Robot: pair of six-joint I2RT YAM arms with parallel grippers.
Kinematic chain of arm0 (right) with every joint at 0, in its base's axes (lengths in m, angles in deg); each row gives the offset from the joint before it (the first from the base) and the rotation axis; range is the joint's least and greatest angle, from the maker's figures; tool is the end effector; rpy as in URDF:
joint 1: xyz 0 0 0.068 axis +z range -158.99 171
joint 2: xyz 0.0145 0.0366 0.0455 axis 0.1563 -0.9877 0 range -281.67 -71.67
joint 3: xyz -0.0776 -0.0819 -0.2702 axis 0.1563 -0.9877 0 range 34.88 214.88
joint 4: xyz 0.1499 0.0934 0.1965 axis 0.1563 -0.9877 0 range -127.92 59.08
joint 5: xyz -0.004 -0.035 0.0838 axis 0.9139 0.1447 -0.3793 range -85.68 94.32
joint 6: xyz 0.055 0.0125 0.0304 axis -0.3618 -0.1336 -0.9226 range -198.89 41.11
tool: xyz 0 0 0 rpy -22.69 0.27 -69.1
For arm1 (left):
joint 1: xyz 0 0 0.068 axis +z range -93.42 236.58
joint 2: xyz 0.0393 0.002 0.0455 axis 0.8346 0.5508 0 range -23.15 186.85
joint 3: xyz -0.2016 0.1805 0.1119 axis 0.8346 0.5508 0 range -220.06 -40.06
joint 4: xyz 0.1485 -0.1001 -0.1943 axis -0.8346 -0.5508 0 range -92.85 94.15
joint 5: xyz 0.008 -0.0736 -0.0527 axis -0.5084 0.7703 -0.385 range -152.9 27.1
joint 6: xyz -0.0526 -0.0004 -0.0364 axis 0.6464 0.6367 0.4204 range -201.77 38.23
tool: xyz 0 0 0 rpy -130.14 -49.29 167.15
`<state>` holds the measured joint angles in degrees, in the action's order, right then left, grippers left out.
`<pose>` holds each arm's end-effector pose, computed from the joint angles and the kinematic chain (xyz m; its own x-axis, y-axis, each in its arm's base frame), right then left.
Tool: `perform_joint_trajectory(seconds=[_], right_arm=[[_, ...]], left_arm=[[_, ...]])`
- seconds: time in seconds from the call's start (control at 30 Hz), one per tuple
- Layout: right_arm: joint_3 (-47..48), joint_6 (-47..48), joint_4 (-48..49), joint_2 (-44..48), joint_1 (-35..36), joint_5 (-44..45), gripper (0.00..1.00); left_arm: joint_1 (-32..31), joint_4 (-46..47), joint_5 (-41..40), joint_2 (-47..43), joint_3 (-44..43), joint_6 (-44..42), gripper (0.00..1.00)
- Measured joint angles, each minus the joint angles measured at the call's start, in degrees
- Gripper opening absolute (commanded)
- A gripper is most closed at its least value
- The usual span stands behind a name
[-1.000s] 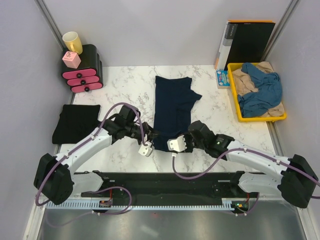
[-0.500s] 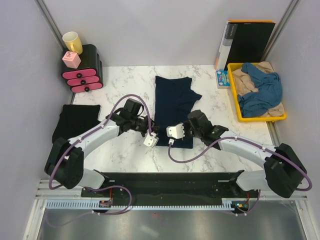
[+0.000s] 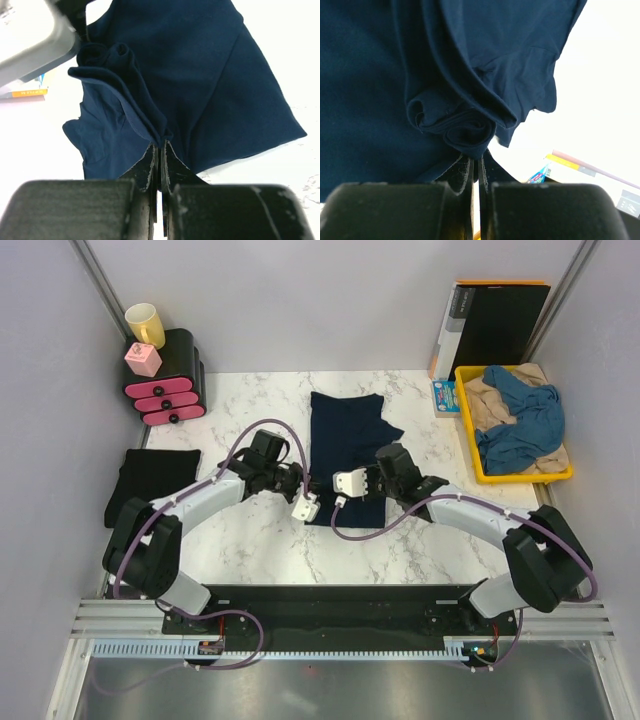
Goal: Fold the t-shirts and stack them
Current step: Fold the folded rectangular tshirt in 1/3 of the way
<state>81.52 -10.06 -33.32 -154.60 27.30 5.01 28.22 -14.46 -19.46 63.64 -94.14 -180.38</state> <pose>0.2556 0.1870 0.2202 0.3629 -0.8904 -0.2749 -0.6809 -0.0520 -0.7305 0.2600 -0.1791 0.2284 0.8178 0.3744 -0.4371 0.5709 -0.4316 0.6984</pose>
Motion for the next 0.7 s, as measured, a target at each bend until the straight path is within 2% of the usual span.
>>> perform_joint_trajectory(seconds=[0.2, 0.27, 0.33, 0.43, 0.6, 0.63, 0.7], right_arm=[[1.4, 0.2, 1.6, -2.0, -0.9, 0.0, 0.25], [1.4, 0.3, 1.7, -2.3, -1.0, 0.0, 0.35], [1.4, 0.3, 1.8, -2.6, -1.0, 0.0, 0.45], [1.5, -0.1, 2.5, -3.5, -1.2, 0.2, 0.56], [1.5, -1.7, 4.9, -5.6, -1.2, 2.1, 0.63], [1.5, -2.1, 5.3, -5.8, -1.2, 2.5, 0.63], [1.6, -3.1, 6.3, -6.2, -1.4, 3.4, 0.64]], left_arm=[[0.4, 2.5, -0.9, 2.7, -0.6, 0.4, 0.04], [0.4, 3.5, -1.4, 3.6, -0.8, 0.6, 0.04], [0.4, 5.3, -2.0, 4.5, -0.8, 1.2, 0.1], [0.4, 11.9, -4.2, 6.1, -0.1, 2.7, 0.18], [0.5, 25.2, -8.4, 7.6, 4.6, 5.5, 0.25], [0.5, 26.9, -9.0, 7.7, 5.3, 6.2, 0.31], [0.5, 30.4, -9.9, 7.7, 6.7, 7.3, 0.6]])
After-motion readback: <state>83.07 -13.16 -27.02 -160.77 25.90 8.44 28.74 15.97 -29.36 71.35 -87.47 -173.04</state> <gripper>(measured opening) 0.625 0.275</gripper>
